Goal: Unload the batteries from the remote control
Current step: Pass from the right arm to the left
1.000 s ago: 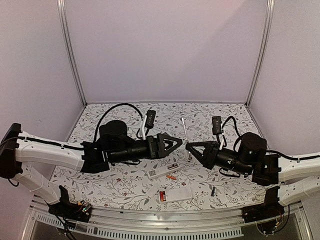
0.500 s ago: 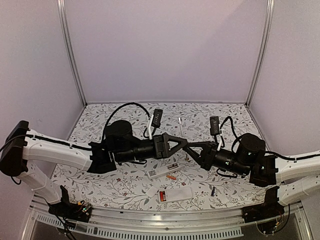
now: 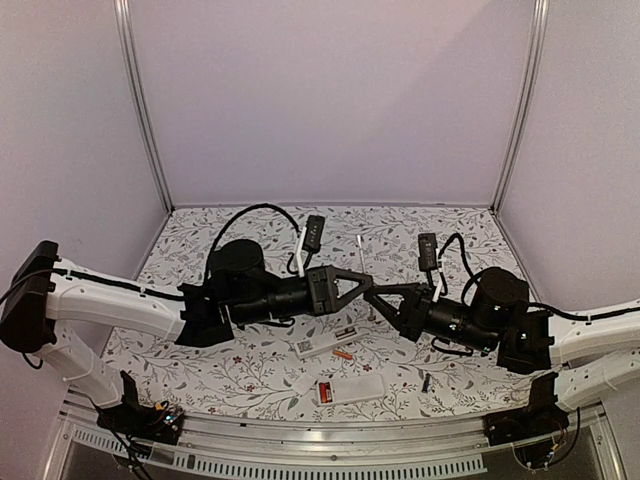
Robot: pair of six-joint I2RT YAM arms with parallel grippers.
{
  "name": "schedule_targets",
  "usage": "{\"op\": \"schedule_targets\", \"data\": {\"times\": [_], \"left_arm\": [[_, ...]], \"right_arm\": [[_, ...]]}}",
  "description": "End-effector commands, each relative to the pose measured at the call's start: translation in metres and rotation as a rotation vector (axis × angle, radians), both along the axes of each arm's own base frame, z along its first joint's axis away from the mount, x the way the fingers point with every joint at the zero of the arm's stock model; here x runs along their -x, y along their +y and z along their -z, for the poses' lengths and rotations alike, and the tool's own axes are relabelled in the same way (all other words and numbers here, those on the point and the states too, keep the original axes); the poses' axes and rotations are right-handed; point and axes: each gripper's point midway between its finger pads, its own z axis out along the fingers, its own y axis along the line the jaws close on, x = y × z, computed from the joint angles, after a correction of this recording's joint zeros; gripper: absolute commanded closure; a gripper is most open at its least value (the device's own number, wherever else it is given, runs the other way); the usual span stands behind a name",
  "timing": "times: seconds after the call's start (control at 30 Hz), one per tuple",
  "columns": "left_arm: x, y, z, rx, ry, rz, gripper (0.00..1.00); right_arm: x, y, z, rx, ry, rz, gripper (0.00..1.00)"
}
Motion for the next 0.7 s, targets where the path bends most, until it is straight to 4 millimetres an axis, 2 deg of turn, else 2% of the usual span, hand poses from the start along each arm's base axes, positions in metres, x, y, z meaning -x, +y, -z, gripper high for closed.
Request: {"op": "schedule_targets", "data": {"times": [0.0, 0.17, 0.27, 0.4, 0.43, 0.6, 0.67], "left_arm": [[0.004, -0.007, -0.008, 0.024, -0.014, 0.017, 0.79], [0.004, -0.006, -0.009, 0.026, -0.015, 0.016, 0.88], [0.004, -0.005, -0.007, 0.019, -0.010, 0.017, 0.97], [0.004, -0.004, -0.002, 0.003, -0.003, 0.016, 1.00], [0.004, -0.004, -0.001, -0.001, -0.003, 0.016, 1.00], [-0.003, 0.006, 0.007, -0.049, -0.011, -0.030, 1.00], [-0.006, 0.012, 0.012, -0.081, -0.017, -0.045, 1.00]], "right_arm": [[0.006, 0.004, 0.008, 0.019, -0.007, -0.028, 1.00], [0.005, 0.007, 0.015, 0.034, 0.003, -0.031, 1.00], [0.004, 0.006, 0.018, 0.040, 0.005, -0.021, 1.00], [0.003, 0.004, 0.019, 0.040, 0.011, -0.012, 0.90], [0.003, 0.003, 0.019, 0.040, 0.011, -0.011, 0.83], [-0.001, -0.005, 0.025, 0.061, 0.029, 0.027, 0.30], [-0.004, -0.013, 0.027, 0.075, 0.036, 0.061, 0.20]]}}
